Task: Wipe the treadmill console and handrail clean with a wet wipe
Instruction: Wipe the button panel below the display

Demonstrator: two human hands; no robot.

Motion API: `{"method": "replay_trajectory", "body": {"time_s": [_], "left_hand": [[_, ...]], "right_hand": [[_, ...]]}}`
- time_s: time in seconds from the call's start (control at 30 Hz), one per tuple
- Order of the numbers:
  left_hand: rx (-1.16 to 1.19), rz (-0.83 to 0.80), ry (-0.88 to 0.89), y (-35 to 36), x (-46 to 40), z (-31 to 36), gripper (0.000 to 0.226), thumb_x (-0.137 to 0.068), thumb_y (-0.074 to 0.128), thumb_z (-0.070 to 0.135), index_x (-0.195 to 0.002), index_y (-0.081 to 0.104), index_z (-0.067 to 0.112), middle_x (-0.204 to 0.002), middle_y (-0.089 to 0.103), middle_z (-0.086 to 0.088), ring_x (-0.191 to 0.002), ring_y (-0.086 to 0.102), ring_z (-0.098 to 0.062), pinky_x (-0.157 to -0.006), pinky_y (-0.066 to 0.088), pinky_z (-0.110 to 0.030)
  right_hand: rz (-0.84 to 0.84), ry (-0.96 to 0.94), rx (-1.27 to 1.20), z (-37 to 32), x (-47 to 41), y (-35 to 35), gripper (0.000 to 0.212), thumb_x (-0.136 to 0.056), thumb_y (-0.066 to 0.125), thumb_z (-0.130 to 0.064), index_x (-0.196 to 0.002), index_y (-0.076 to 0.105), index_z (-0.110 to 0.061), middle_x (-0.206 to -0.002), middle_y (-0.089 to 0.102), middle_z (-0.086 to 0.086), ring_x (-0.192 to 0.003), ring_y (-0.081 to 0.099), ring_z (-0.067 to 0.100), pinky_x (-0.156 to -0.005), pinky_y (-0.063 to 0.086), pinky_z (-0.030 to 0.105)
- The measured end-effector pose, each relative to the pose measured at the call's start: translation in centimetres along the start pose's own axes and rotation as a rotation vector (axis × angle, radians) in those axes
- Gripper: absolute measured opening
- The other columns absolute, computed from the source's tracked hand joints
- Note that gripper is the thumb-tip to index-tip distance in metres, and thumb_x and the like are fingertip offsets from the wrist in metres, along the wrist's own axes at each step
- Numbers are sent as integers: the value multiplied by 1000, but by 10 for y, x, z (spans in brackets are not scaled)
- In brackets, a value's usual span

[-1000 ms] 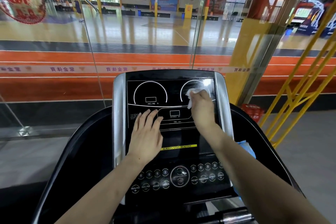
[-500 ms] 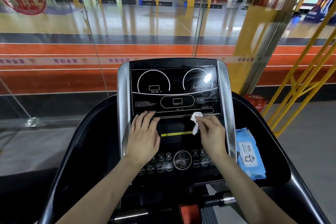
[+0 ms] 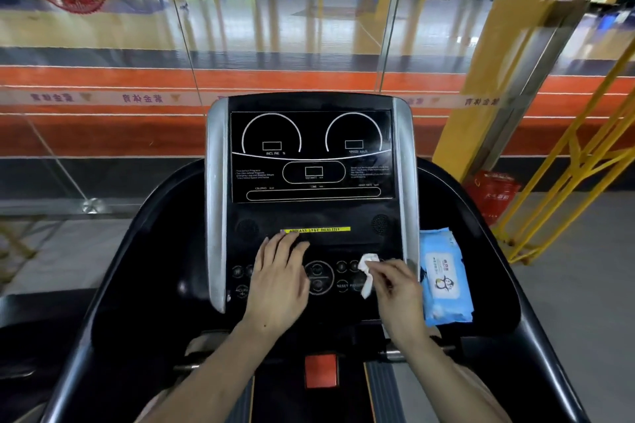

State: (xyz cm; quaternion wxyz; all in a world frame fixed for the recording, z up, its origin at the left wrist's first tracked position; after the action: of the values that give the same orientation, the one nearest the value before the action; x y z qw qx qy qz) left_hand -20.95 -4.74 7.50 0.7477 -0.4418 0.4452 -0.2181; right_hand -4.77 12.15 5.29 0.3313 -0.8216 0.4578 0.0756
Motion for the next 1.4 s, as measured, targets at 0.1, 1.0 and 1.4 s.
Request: {"method": "replay_trajectory", "body": {"time_s": [0.1, 1.0, 1.4], "left_hand": [[-2, -19, -5, 13, 20, 15, 52, -89, 61, 18, -141, 56, 15, -151, 49, -7, -147, 39, -28, -125, 30, -53], [-62, -140, 27, 84, 94, 61, 49, -87, 53, 10, -135, 58, 15, -150, 48, -10, -149, 37, -31, -127, 23, -54], [-35, -141, 36, 97, 96, 56, 46, -88, 49, 16, -133, 57, 17, -149, 46, -10, -147, 37, -33, -127, 21, -55]], "right_hand": [[-28, -1, 1, 11, 14, -7, 27, -89, 72, 5, -105, 78, -15, -99, 64, -11, -94, 66, 2, -86, 50, 11], [-151, -479, 441, 39, -41, -15, 33, -81, 72, 16, -109, 73, -1, -96, 65, 12, -90, 59, 34, -73, 58, 43], [-217, -571, 422, 44, -27, -9, 35, -79, 70, 18, -109, 74, -1, -94, 66, 11, -88, 60, 33, -67, 59, 43]]}}
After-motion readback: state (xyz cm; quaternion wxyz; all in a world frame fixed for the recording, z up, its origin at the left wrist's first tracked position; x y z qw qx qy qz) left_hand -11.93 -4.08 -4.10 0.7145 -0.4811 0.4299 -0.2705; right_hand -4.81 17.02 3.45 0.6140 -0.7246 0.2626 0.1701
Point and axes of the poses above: each hand's wrist, its own x-axis away from the middle knuckle, its own y-axis out of the palm, z = x × y, the point moved 8 cm from there along -x, towards the middle knuckle
